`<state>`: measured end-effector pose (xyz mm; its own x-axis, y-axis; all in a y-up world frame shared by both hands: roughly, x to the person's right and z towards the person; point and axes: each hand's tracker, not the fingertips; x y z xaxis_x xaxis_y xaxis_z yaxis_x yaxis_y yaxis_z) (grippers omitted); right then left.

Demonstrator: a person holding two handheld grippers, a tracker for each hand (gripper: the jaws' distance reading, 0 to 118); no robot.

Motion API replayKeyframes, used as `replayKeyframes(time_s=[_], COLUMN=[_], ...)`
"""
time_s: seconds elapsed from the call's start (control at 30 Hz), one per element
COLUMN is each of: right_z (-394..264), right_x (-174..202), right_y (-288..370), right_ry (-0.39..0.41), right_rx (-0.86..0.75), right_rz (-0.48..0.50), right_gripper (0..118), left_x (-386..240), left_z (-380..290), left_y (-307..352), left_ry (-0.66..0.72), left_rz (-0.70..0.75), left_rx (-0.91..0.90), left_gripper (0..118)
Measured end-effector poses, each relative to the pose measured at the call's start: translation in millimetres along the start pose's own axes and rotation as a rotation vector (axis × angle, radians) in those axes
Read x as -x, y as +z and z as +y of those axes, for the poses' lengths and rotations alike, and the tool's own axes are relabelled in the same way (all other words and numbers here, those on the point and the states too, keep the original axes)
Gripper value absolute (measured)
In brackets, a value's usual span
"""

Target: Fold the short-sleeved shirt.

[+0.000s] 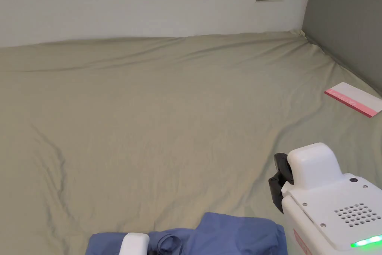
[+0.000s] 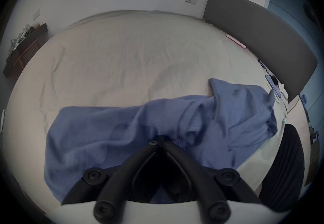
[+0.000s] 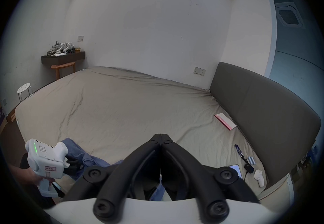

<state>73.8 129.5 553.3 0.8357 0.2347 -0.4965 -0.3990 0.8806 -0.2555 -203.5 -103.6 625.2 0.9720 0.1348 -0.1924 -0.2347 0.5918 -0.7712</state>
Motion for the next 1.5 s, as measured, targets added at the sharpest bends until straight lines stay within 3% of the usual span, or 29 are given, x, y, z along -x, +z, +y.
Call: replayKeyframes(time_s=[0.07,0.2,0.43,0.63,0.77,0.83,0.9,0.97,1.0,1.03,1.13,1.33,1.37,1.4,1.43,1.47,1.5], right_z=[-1,-2,-2,2,4,4,4,3,3,3,2,3,3,4,4,4,4], right_x=[-2,-1,4,4,5,6,7,7,7,7,8,17,19,20,21,21,21], right_y=[-1,-4,-6,-6,-5,-5,-6,-6,-6,-6,-10,-15,-15,-15,-16,-16,-16], right_ry=[-0.002,-0.006,0.006,0.008,0.011,0.014,0.019,0.024,0.027,0.030,0.028,0.045,0.050,0.056,0.061,0.064,0.064], right_rx=[0.003,0.013,0.018,0.012,0.009,0.009,0.010,0.013,0.014,0.016,0.024,0.037,0.038,0.039,0.039,0.039,0.039], right_rz=[-0.004,-0.004,0.007,0.007,0.008,0.011,0.011,0.013,0.013,0.011,0.011,0.029,0.031,0.034,0.035,0.035,0.035], right_gripper=[2,2,2,2,2,2,2,2,2,2,2,2,2,2,2,2,2], left_x=[-10,-31,-35,15,81,120,154,182,195,198,213,179,170,159,162,158,153], left_z=[3,4,9,31,32,27,17,5,-1,-5,-17,-24,-23,-20,-22,-20,-16], left_y=[-2,-4,6,45,61,62,60,59,58,60,49,8,2,-2,-11,-13,-16], left_ry=[0.014,-0.038,0.062,0.278,0.368,0.391,0.445,0.491,0.513,0.539,0.638,0.791,0.788,0.787,0.782,0.765,0.709], left_rz=[-0.072,-0.082,-0.343,-0.516,-0.467,-0.414,-0.410,-0.417,-0.414,-0.417,-0.477,-0.701,-0.732,-0.754,-0.718,-0.654,-0.503], left_rx=[-0.001,-0.010,-0.011,-0.141,-0.178,-0.144,-0.077,-0.028,-0.006,0.006,0.037,0.108,0.115,0.115,0.113,0.135,0.180], left_gripper=[0,0,0,0,4,17,54,103,113,114,114,112,105,90,58,13,13])
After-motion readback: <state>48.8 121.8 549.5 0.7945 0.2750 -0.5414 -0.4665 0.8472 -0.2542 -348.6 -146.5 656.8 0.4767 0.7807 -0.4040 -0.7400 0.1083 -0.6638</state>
